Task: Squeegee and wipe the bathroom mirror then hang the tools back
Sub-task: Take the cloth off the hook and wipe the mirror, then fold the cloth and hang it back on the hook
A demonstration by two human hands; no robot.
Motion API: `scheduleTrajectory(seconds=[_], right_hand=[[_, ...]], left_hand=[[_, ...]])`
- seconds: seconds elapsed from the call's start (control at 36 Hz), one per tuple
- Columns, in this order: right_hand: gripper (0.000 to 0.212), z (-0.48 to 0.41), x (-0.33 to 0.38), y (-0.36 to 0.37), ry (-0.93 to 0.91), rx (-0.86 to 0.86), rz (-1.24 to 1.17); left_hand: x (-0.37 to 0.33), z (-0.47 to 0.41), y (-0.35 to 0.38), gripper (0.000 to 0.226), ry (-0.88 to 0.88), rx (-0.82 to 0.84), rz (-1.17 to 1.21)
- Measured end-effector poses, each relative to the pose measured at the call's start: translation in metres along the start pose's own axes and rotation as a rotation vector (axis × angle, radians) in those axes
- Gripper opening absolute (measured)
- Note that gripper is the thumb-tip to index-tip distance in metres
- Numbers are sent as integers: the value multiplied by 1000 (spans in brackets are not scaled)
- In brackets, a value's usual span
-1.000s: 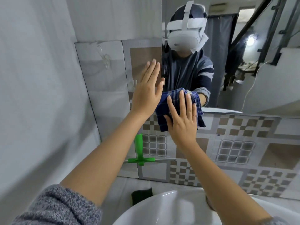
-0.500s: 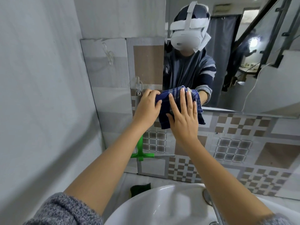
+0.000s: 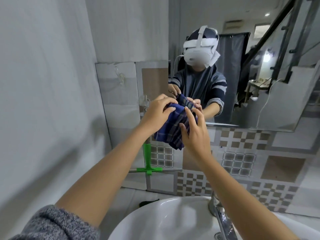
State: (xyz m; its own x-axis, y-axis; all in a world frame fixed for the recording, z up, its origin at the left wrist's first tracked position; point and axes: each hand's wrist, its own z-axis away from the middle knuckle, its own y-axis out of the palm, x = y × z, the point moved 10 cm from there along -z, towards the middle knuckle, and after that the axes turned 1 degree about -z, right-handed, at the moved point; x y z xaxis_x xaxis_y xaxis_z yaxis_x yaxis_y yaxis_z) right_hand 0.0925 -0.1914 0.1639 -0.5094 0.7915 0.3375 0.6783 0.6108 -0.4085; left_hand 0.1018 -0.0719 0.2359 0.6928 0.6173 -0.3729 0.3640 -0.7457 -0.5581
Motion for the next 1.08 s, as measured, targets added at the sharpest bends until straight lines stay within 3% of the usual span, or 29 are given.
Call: scheduleTrajectory(seconds=[0.14, 0.25, 0.44, 0.58, 0.83, 0.97, 1.08], right_hand=[[42, -9, 16, -10, 39, 137, -218], [15, -13, 34, -22, 1, 100, -264], [11, -3, 54, -24, 55, 82, -315], [12, 12, 58, -20, 53, 126, -347], [12, 41, 62, -14, -3, 420, -495], [24, 42, 63, -12, 98, 463, -745], [21, 37, 72, 0, 146, 498, -833]], left_hand=[[-20, 7, -18, 21, 46, 27, -22], [-17, 23, -43, 22, 15, -94, -71], [13, 92, -61, 21, -234, -378, -35], [24, 121, -52, 20, -428, -417, 126], [5, 110, -55, 16, -337, -258, 147], [-11, 101, -70, 18, -250, -183, 108], [-17, 102, -77, 18, -224, -110, 64]])
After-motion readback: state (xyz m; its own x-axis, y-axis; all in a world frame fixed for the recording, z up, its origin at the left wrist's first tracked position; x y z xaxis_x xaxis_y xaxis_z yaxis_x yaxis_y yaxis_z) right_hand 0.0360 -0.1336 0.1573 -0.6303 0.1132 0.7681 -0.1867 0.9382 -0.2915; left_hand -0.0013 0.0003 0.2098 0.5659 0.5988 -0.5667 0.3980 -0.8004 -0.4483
